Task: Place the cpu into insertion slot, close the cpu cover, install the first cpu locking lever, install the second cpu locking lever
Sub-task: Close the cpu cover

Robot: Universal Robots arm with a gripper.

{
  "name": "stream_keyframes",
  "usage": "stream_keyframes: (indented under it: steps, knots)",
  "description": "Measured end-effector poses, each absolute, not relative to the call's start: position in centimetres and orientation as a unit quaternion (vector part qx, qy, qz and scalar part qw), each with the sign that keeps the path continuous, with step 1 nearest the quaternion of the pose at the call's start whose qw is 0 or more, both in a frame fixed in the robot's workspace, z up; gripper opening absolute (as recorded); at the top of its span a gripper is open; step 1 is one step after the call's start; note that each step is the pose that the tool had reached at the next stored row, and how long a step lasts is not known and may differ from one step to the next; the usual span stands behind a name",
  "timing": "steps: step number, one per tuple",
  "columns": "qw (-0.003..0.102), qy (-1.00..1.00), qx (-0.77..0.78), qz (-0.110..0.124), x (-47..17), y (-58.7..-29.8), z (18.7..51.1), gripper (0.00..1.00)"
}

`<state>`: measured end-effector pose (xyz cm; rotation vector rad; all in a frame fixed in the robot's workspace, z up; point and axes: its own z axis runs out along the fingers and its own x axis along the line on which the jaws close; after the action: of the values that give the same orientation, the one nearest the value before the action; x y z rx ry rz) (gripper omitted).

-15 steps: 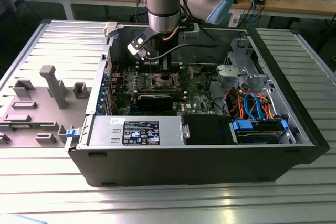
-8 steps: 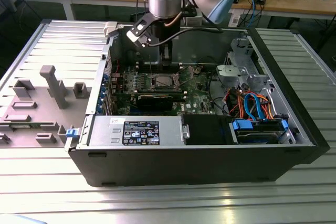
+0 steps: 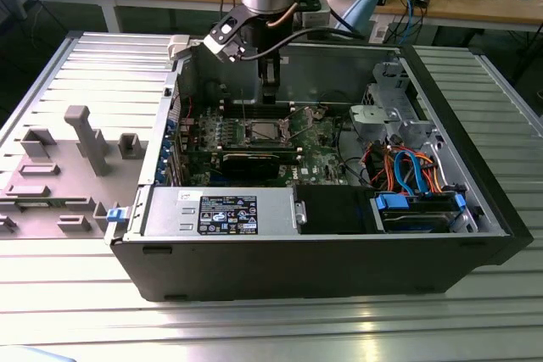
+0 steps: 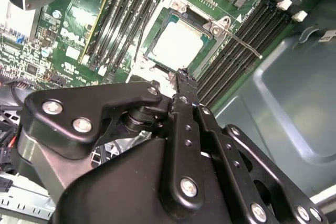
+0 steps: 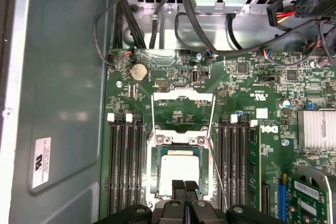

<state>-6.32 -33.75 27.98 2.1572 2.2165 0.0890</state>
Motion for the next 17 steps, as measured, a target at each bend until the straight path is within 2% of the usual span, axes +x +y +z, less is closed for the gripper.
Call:
stream_keyframes:
  steps: [13, 17]
  knots:
    - [0.023, 0.716, 0.697, 0.028, -5.8, -33.8, 28.0, 0.11]
    - [0.018, 0.716, 0.697, 0.023, -5.0, -33.7, 28.0, 0.11]
